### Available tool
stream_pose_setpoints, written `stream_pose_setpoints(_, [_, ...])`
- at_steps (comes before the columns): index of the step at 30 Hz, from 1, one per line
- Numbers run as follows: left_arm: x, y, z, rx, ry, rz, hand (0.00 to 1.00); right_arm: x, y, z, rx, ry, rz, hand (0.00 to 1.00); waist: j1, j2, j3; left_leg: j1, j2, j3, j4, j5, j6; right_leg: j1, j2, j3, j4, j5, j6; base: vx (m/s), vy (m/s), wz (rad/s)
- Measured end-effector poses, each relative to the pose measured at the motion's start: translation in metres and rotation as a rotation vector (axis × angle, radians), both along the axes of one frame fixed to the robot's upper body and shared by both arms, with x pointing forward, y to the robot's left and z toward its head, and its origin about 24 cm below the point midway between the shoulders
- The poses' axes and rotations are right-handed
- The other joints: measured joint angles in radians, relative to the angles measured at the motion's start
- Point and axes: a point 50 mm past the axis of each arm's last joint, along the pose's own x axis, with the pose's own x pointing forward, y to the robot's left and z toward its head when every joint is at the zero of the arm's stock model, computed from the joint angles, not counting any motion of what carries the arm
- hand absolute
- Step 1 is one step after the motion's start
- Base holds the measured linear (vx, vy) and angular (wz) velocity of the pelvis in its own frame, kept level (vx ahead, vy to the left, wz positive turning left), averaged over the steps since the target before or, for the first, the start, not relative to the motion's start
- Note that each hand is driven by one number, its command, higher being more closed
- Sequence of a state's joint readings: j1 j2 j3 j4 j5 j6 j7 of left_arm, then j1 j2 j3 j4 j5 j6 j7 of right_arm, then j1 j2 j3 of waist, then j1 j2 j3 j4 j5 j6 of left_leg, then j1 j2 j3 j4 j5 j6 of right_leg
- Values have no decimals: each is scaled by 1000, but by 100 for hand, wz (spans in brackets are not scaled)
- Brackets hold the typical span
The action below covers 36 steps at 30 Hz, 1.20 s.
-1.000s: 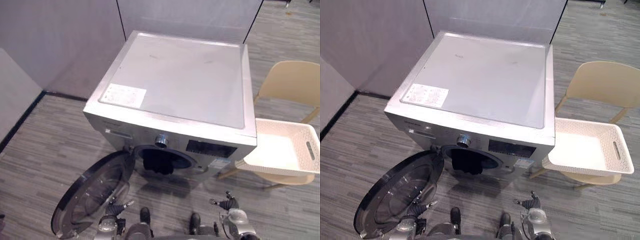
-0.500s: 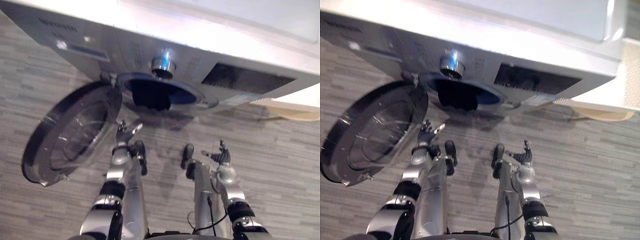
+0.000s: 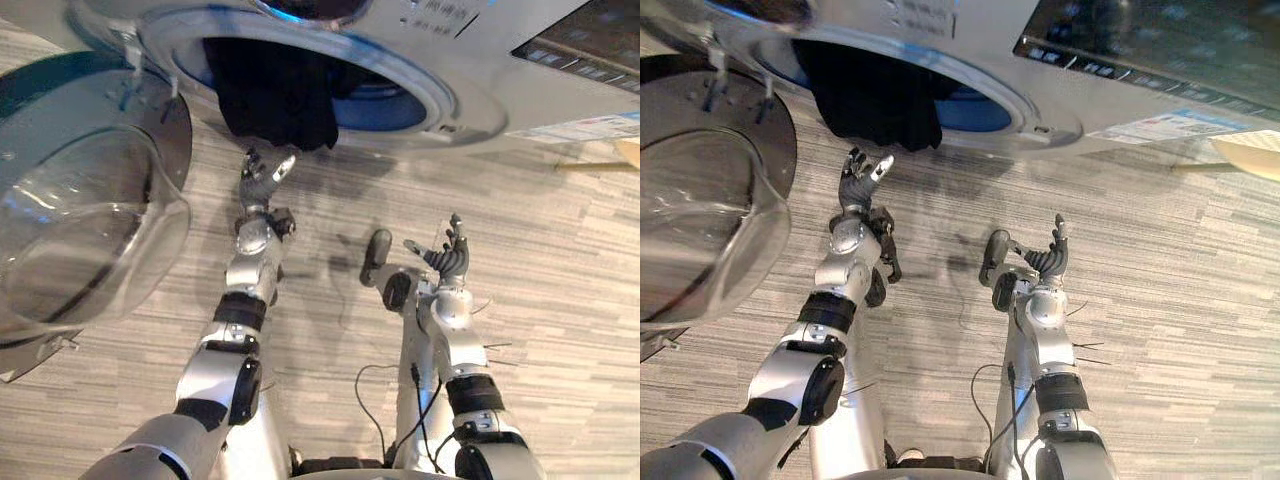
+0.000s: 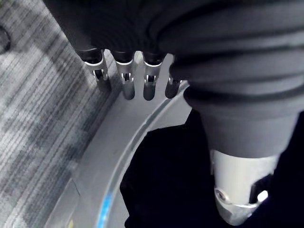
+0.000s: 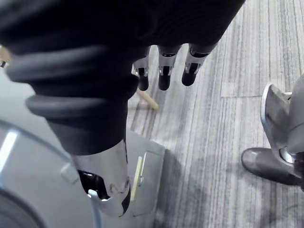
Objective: Pick up the laundry basket with both hands and put the clothes into the washing machine.
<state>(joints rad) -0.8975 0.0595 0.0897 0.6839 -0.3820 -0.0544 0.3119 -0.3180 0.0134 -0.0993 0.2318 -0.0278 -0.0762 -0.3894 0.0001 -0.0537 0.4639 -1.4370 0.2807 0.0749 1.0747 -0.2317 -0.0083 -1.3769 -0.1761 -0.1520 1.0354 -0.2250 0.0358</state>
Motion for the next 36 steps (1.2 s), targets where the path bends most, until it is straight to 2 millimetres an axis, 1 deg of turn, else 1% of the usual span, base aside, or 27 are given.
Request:
stream_pose_setpoints(1, [2,0,7,-9,-15,-1,0,-1,0,3,1,-20,-1,0,-10,0,0,-18,2,-5,16,-1,3,-15,0,-1,14,-3,-4,-32,11,-6])
stream_pose_setpoints(3, [4,-1,17,-33,-39,-11,0,-2,-1,6,0,-42,-3,0,-19,-2,-1,-36,5,-8,31,-9,0,-31,1,0,27,-6,-5,-32,18,-8])
stream_pose_setpoints(4, [5,-3,27,-49,-63,-20,0,-3,-2,8,-1,-59,-4,0,-21,-3,-2,-51,10,-9,41,-13,1,-46,3,1,33,-6,-5,-36,23,-12])
stream_pose_setpoints(5, [6,-3,34,-59,-81,-23,100,-5,-2,9,0,-66,-4,0,-25,-4,-2,-62,12,-9,48,-15,2,-58,4,3,40,-9,-2,-39,26,-11])
stream_pose_setpoints(6, [7,-2,39,-88,-85,-7,100,-6,-2,9,0,-70,-6,0,-26,-5,-3,-74,13,-9,54,-16,2,-71,4,5,46,-10,-2,-48,32,-10])
stream_pose_setpoints(9, [7,12,45,-105,-105,33,100,-8,-2,7,-5,-63,9,0,-35,-6,-4,-110,16,-14,71,-16,2,-107,7,6,61,-12,-4,-40,27,-8])
stream_pose_setpoints(11, [7,22,48,-105,-107,68,100,-9,-4,12,-6,-88,4,0,-44,-9,-5,-135,19,-21,95,-24,-2,-131,7,6,84,-15,-10,-40,31,-6])
stream_pose_setpoints(12, [7,24,51,-109,-112,72,100,-10,-4,13,-6,-94,2,0,-44,-9,-5,-141,20,-24,104,-27,-2,-136,7,7,92,-17,-13,-44,41,-2])
stream_pose_setpoints(14, [8,28,60,-107,-134,80,100,-11,-4,13,-6,-104,3,0,-45,-18,-10,-148,21,-21,117,-30,-2,-149,6,14,109,-23,-19,-42,43,0])
stream_pose_setpoints(15, [8,28,60,-117,-130,83,100,-11,-4,13,-6,-103,3,0,-45,-18,-11,-149,21,-23,118,-30,-2,-150,5,13,111,-30,-13,0,0,0])
stream_pose_setpoints(19, [8,32,60,-121,-128,103,100,-11,-5,13,-8,-104,14,0,-53,-18,-11,-151,16,-28,124,-30,-2,-150,0,10,123,-34,-19,-19,32,6])
stream_pose_setpoints(23, [4,26,57,-157,-129,98,100,-11,-4,13,-6,-104,17,0,-59,-19,-11,-154,8,-40,136,-31,-3,-150,-11,3,152,-46,-26,-4,25,12])
stream_pose_setpoints(25, [-2,23,49,-183,-130,101,100,-11,-5,13,-5,-103,14,0,-69,-19,-11,-154,-4,-50,153,-33,-6,-150,-23,1,186,-70,-30,13,13,23])
stream_pose_setpoints(28, [-11,16,44,-216,-155,91,100,-11,-8,12,-4,-99,2,0,-69,-19,-11,-152,-13,-56,157,-34,-10,-149,-34,-3,206,-84,-36,13,7,18])
stream_pose_setpoints(29, [-20,9,48,-226,-210,66,100,-12,-9,12,-4,-94,-2,0,-67,-19,-11,-148,-17,-56,156,-34,-11,-147,-37,-3,211,-89,-37,17,5,18])
stream_pose_setpoints(30, [-31,-3,53,-238,-273,24,100,-12,-9,10,-3,-83,-4,0,-62,-22,-13,-139,-19,-56,156,-34,-13,-140,-39,0,218,-96,-36,13,2,15])
stream_pose_setpoints(31, [-37,-11,55,-242,-307,-3,100,-11,-8,9,-3,-74,-2,0,-55,-25,-17,-128,-19,-57,154,-36,-18,-131,-39,-1,218,-99,-36,6,-3,12])
stream_pose_setpoints(32, [-43,-22,56,-240,-328,-37,100,-13,-8,5,-1,-62,-3,0,-47,-30,-34,-121,-20,-56,145,-40,-25,-127,-40,-2,216,-104,-38,-2,-10,6])
stream_pose_setpoints(33, [-46,-26,55,-240,-334,-51,100,-15,-9,2,1,-51,-4,0,-43,-33,-46,-120,-20,-57,141,-39,-26,-127,-40,-4,215,-107,-38,-5,-13,8])
stream_pose_setpoints(34, [-53,-31,51,-238,-346,-71,100,-19,-8,-4,6,-29,-6,0,-41,-38,-71,-118,-22,-58,128,-38,-29,-126,-41,-8,210,-110,-38,-3,-21,9])
stream_pose_setpoints(35, [-59,-34,49,-229,-359,-86,100,-21,-9,-8,9,-14,-9,0,-39,-40,-84,-110,-24,-61,109,-32,-38,-116,-42,-17,196,-110,-38,2,-19,11])
stream_pose_setpoints(36, [-61,-35,47,-219,-362,-87,100,-22,-9,-10,9,-9,-10,0,-38,-40,-84,-102,-25,-62,101,-30,-41,-107,-42,-20,190,-110,-38,12,-22,15])
